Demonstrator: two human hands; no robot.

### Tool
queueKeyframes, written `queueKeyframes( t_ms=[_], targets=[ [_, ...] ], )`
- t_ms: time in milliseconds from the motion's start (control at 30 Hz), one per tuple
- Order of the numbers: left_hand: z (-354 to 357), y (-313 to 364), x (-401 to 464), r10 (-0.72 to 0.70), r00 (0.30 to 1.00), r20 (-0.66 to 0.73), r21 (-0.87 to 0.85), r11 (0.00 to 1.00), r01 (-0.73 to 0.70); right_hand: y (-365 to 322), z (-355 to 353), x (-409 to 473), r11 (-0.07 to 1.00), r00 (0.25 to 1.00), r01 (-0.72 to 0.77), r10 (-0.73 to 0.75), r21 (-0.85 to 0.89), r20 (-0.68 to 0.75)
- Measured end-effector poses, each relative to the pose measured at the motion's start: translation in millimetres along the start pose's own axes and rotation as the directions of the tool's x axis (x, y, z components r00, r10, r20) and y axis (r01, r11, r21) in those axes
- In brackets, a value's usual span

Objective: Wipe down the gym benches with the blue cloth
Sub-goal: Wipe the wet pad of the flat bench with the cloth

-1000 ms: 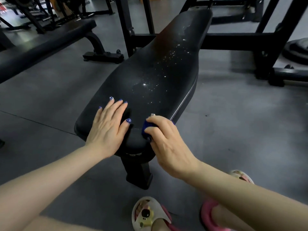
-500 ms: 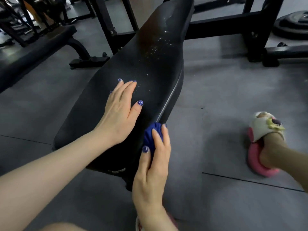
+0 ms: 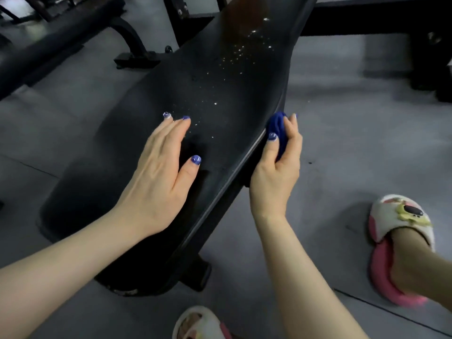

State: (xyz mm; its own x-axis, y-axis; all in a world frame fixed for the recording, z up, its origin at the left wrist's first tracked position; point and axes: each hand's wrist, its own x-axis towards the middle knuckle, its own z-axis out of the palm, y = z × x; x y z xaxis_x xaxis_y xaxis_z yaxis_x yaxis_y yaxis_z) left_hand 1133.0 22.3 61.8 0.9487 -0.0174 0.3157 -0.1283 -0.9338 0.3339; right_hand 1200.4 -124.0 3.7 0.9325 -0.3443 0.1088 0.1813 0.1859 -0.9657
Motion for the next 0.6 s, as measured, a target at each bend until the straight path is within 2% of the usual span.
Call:
queueKeyframes(
  t_ms=[67,100,133,167,233,333,367,400,433,467,600],
  targets=[
    [1,0,0,-0.001,1.0,-0.016,0.015,1.0,0.001,0,-8,-34,0.995,0.992,0.096,-0.095,-0.015,0.088],
    [1,-1,0,-0.007,1.0,-0.03,0.026,1.0,0.008,0,-15,-53,0.981,0.967,0.191,-0.182,-0.035,0.178],
    [1,-1,0,-0.018,0.999,-0.05,0.036,0.999,0.019,1,-22,-68,0.946,0.91,0.318,-0.288,-0.059,0.298],
    [2,-1,0,-0.027,0.997,-0.07,0.047,0.998,0.03,2,-31,-77,0.884,0.813,0.463,-0.396,-0.063,0.426],
    [2,-2,-2,-0.05,0.994,-0.1,0.059,0.997,0.056,-1,-43,-71,0.717,0.539,0.697,-0.539,0.016,0.648],
    [1,-3,-2,-0.122,0.986,-0.112,0.062,0.99,0.129,-21,-49,-28,0.507,0.147,0.842,-0.543,0.183,0.827],
    [0,-2,-3,-0.139,0.984,-0.115,0.072,0.986,0.147,-28,-49,-9,0.455,0.053,0.863,-0.516,0.221,0.855],
    [-1,-1,-3,-0.153,0.982,-0.115,0.08,0.984,0.162,-33,-49,12,0.419,0.004,0.878,-0.488,0.23,0.873],
    [-1,1,-4,-0.169,0.979,-0.11,0.084,0.98,0.179,-35,-47,33,0.406,0.013,0.891,-0.47,0.203,0.883],
    [-1,3,-4,-0.19,0.976,-0.108,0.084,0.976,0.199,-35,-46,54,0.411,0.068,0.9,-0.463,0.146,0.884],
    [-2,8,-5,-0.221,0.968,-0.119,0.104,0.967,0.233,-23,-42,84,0.501,0.385,0.858,-0.481,-0.113,0.787]
  ],
)
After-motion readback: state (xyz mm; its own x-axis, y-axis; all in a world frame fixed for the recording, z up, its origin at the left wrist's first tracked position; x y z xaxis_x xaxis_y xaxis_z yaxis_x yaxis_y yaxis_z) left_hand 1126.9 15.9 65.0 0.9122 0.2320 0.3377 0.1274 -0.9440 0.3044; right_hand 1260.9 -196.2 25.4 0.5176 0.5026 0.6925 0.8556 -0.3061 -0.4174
